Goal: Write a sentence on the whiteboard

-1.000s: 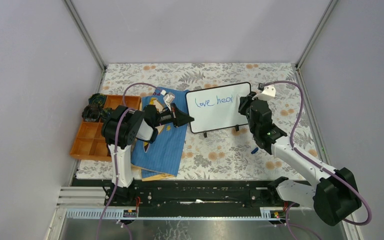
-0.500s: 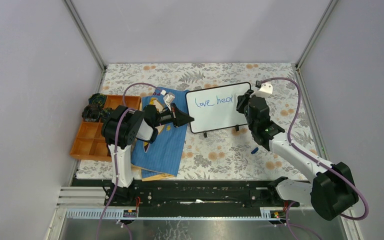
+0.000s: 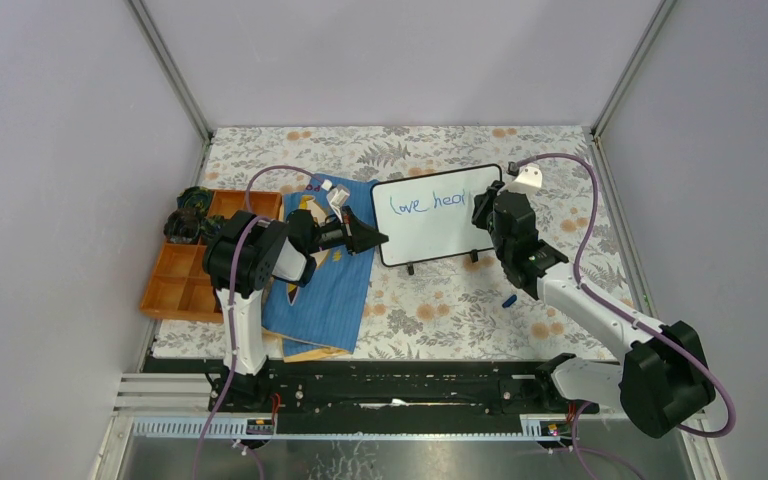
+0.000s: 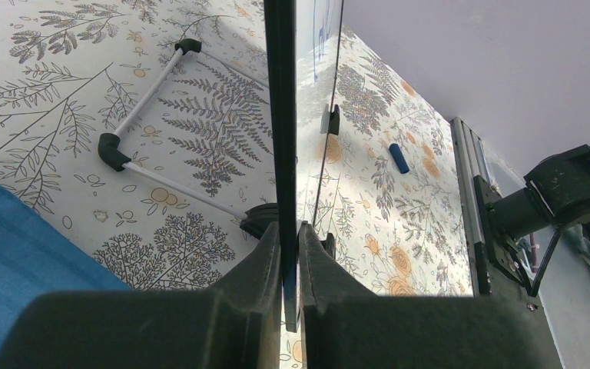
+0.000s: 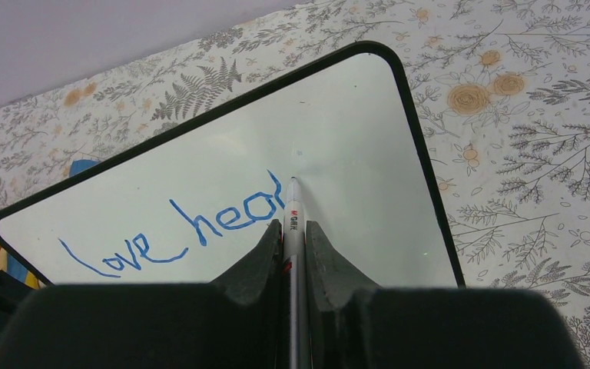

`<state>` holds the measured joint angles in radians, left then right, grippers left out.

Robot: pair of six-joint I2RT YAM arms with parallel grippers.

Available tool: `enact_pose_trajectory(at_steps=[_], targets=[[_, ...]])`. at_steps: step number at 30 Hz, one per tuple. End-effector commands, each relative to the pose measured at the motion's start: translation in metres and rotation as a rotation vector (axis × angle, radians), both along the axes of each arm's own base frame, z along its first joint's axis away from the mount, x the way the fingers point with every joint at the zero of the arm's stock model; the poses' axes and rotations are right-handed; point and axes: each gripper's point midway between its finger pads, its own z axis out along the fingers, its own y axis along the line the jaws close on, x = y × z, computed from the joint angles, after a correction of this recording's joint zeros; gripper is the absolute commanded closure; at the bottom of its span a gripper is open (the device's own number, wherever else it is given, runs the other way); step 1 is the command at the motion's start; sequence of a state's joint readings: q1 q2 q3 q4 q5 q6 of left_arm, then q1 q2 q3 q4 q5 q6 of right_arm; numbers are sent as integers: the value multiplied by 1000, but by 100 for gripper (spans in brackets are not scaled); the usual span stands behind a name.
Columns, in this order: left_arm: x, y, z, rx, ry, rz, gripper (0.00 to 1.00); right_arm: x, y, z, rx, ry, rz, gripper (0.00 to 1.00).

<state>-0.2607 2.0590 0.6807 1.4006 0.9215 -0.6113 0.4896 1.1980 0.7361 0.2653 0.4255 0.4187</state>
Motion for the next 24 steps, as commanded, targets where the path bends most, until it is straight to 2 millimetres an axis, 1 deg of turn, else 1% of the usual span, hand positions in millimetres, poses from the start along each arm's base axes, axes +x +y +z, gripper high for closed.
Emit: enact_pose_trajectory(at_steps=[1,14,24], targets=[[-1,10,-44,90,109,50,100,10,-1,24,24,-59,-26,100],[-1,10,-45,91,111,49,100,15,-3,23,25,-73,-48,100],[-2,10,-46,91,112,50,100,15,10,19,34,-58,23,100]])
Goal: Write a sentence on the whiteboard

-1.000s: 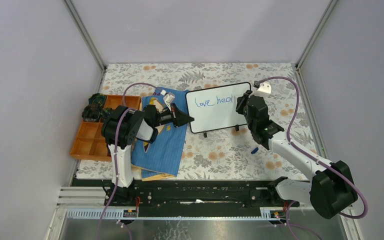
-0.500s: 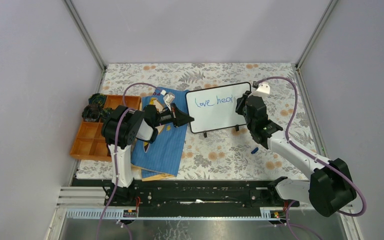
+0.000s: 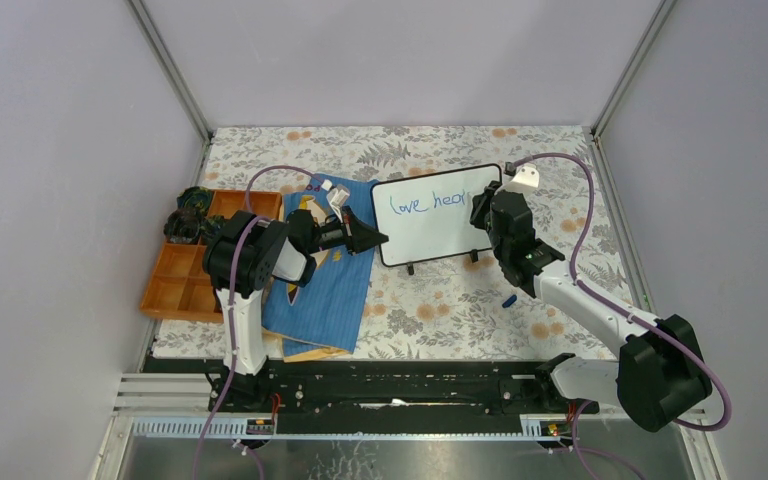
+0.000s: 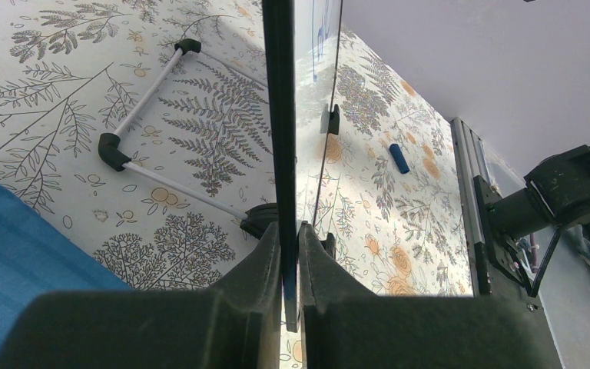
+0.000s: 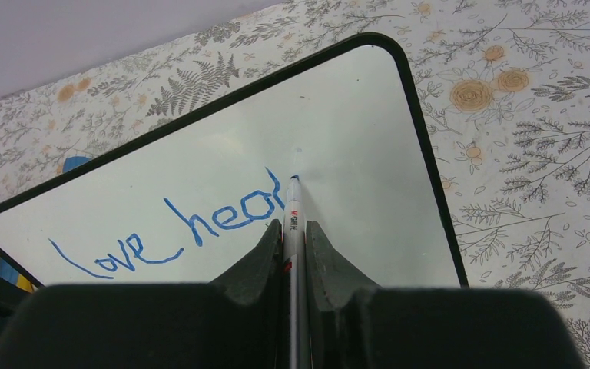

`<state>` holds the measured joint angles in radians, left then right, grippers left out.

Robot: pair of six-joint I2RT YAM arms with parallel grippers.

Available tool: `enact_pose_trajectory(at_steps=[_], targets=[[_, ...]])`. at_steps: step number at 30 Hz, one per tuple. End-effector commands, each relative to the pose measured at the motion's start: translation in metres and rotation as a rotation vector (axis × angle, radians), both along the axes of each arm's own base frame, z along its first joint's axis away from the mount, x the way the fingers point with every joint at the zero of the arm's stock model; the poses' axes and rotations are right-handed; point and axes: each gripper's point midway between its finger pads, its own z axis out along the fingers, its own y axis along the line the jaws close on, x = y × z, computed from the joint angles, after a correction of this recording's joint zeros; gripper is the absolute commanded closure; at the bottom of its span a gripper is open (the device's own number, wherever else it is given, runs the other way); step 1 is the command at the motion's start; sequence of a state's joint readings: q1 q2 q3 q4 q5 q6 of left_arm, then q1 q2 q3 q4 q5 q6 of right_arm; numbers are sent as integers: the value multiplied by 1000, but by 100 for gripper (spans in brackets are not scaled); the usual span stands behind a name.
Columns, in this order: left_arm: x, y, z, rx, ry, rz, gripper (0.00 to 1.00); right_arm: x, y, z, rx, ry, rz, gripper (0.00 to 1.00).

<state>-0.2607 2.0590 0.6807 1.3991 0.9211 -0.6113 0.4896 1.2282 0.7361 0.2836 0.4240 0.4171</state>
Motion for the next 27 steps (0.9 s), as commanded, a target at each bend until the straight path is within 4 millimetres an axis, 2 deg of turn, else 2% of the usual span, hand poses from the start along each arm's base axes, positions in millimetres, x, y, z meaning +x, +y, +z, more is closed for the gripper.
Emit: enact_pose_trajectory(at_steps=[1,14,27], targets=[[-1,10,-45,91,110,50,100,10,8,25,41,-64,25,100],[-1,10,-45,91,111,50,100,3,3,10,9,-8,18,100],[-1,10,-45,91,112,50,100,3,-9,6,-26,13,-40,100]])
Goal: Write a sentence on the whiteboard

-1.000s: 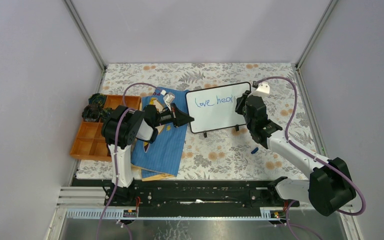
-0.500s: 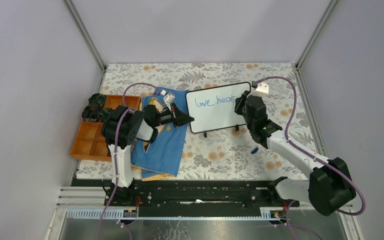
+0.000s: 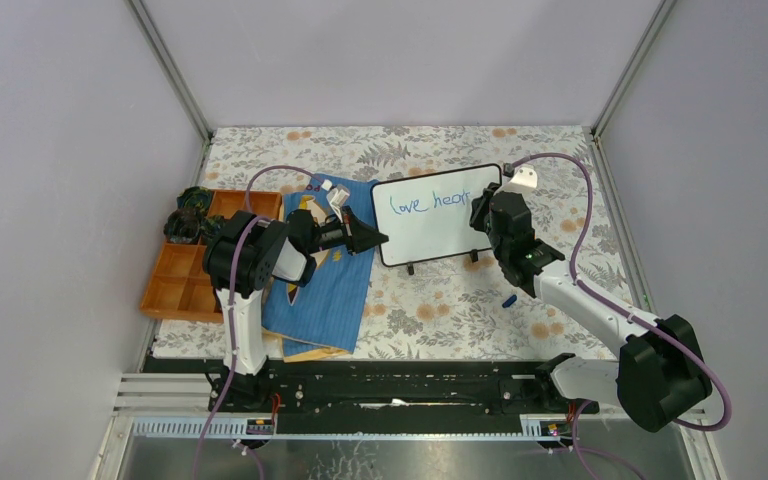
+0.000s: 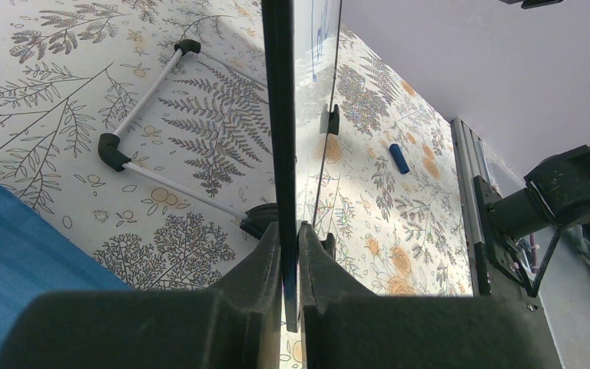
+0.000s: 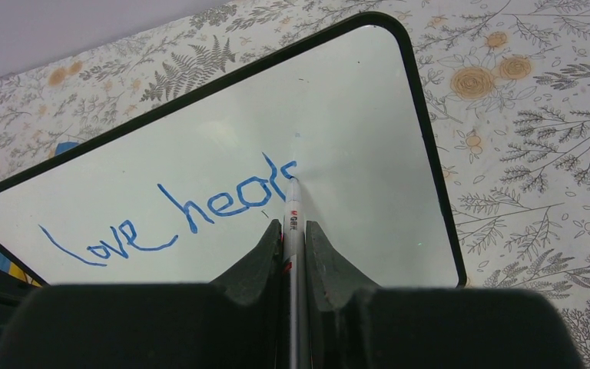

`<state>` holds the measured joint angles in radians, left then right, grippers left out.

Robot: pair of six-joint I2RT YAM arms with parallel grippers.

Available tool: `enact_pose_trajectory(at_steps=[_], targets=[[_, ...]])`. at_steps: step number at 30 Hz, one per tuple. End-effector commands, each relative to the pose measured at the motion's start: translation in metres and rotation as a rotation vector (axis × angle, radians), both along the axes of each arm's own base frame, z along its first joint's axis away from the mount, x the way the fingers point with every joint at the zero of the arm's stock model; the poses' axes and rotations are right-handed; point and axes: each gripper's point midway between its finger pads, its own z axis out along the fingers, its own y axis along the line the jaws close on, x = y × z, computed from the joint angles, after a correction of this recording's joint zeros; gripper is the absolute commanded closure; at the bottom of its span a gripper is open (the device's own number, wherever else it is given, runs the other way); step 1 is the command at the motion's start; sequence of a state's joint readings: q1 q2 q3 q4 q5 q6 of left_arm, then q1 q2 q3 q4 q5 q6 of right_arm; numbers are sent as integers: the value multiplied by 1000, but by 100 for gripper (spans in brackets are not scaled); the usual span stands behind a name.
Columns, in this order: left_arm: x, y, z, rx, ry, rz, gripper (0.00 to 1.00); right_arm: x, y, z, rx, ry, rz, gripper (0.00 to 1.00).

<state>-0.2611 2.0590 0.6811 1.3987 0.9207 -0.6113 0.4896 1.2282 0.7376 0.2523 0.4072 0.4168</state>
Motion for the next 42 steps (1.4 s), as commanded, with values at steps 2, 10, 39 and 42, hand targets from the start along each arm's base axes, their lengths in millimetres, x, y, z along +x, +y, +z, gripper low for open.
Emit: enact_pose_trajectory(at_steps=[2,10,39,42], targets=[[-2,10,-46,92,113,49,100,6,-12,12,-20,-16,-67,100],[-1,10,-45,91,112,50,100,5,-12,10,-22,-7,-60,100],[-1,10,-45,92,112,50,100,-17,-10,47,29,-32,-4,100],[-1,10,-45,92,112,50,100,-30,-11,60,32,-54,29,100]])
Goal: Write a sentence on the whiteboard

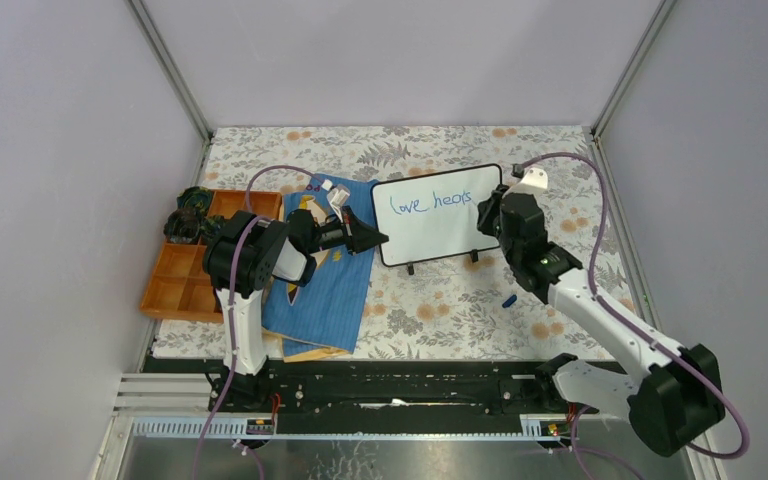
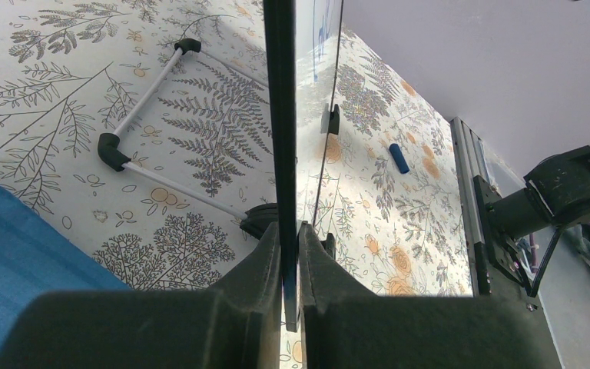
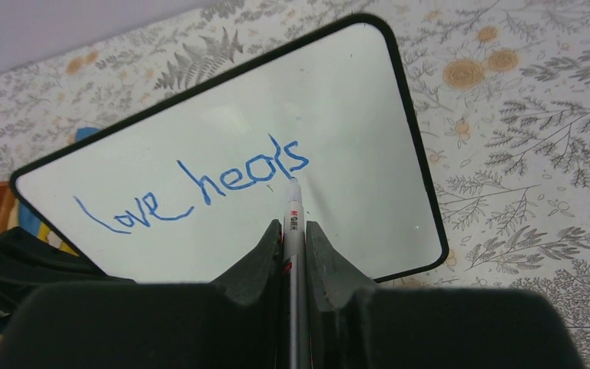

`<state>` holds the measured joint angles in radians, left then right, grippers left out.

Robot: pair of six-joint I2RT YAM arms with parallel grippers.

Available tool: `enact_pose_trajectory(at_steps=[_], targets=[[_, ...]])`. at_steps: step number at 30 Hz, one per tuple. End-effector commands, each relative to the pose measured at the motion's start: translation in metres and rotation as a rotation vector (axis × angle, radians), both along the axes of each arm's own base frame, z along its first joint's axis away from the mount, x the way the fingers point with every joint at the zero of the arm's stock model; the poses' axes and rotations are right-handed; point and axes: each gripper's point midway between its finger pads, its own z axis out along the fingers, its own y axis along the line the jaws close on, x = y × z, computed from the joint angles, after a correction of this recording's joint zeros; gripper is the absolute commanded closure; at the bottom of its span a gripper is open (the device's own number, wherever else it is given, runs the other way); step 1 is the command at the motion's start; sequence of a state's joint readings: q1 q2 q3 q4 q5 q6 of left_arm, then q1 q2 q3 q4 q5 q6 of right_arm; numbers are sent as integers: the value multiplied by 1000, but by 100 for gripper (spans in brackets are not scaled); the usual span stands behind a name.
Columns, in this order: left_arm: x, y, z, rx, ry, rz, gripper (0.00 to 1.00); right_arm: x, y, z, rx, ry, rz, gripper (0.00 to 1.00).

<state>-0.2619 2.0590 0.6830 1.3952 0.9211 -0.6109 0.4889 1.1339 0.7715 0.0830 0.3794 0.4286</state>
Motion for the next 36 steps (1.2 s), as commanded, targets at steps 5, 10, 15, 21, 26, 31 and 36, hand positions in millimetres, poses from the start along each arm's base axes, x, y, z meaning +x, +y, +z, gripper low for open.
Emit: enact_pose_trajectory(at_steps=[5,10,15,21,26,31,36], targets=[[-2,10,-45,92,111,49,100,-37,5,67,24,-192,92,100],[-2,10,-46,92,114,52,100,-64,40,71,-62,-259,205,100],[-1,11,-46,92,114,52,100,-79,67,56,-138,-293,264,100],[-1,11,-46,91,119,51,100,-77,91,19,-193,-306,300,100],[-1,11,-47,92,121,51,100,-81,108,3,-76,-286,333,100],[1,11,-47,93,125,51,100,-83,120,-4,-28,-277,375,100],[1,10,-47,93,125,49,100,-82,113,-10,-52,-259,341,100]])
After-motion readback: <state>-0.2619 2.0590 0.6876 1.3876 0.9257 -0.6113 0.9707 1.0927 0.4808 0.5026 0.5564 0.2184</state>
